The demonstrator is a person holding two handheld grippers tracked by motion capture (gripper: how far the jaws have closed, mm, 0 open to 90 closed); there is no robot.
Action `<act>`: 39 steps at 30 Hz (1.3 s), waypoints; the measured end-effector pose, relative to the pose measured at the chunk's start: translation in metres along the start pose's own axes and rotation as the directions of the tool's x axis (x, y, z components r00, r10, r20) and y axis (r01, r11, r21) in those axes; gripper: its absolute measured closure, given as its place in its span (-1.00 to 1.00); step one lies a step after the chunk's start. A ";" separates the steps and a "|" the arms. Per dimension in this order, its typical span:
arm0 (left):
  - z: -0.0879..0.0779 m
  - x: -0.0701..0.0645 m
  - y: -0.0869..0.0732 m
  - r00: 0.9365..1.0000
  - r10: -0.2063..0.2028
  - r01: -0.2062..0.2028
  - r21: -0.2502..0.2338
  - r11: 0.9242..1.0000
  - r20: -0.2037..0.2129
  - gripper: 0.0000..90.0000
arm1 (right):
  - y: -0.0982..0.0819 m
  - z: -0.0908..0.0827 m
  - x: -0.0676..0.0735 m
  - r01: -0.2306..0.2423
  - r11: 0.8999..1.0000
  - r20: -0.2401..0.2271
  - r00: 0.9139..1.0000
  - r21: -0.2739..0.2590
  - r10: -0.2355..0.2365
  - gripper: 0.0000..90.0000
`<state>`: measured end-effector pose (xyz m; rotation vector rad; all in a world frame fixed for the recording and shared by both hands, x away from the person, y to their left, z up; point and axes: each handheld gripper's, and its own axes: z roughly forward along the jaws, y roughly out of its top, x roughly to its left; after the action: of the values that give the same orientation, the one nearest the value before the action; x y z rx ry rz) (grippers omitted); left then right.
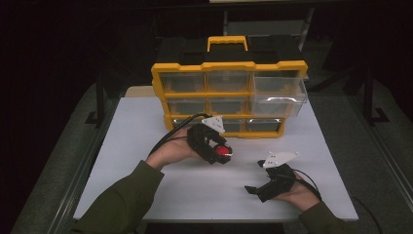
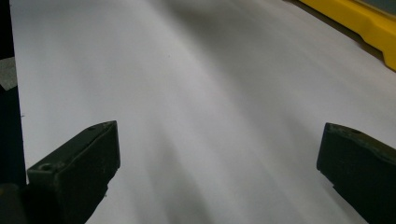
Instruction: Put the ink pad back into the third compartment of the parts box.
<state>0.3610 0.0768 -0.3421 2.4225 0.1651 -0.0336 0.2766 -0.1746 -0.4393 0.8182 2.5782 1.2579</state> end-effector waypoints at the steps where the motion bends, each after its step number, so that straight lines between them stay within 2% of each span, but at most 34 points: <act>1: -0.001 0.000 0.001 1.000 -0.004 0.004 -0.007 1.000 0.008 -0.34 | 0.000 0.000 0.000 -0.001 1.000 0.000 1.000 0.001 0.001 -1.00; 9: -0.013 0.003 0.009 1.000 0.002 -0.001 -0.028 1.000 0.031 -0.34 | 0.000 0.000 0.001 0.001 1.000 -0.006 1.000 0.003 -0.001 -1.00; 23: -0.033 0.008 0.023 0.999 0.012 -0.010 -0.044 0.999 0.042 -0.34 | 0.000 0.000 0.000 0.000 1.000 -0.009 1.000 0.005 0.001 -1.00; 39: -0.064 0.013 0.051 0.998 0.040 -0.036 -0.076 0.996 0.056 -0.34 | 0.000 0.000 0.000 -0.001 1.000 -0.010 1.000 0.003 0.001 -1.00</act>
<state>0.3787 0.0820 -0.2616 2.3464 0.0924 -0.0789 0.2765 -0.1741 -0.4392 0.8155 2.5887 1.2617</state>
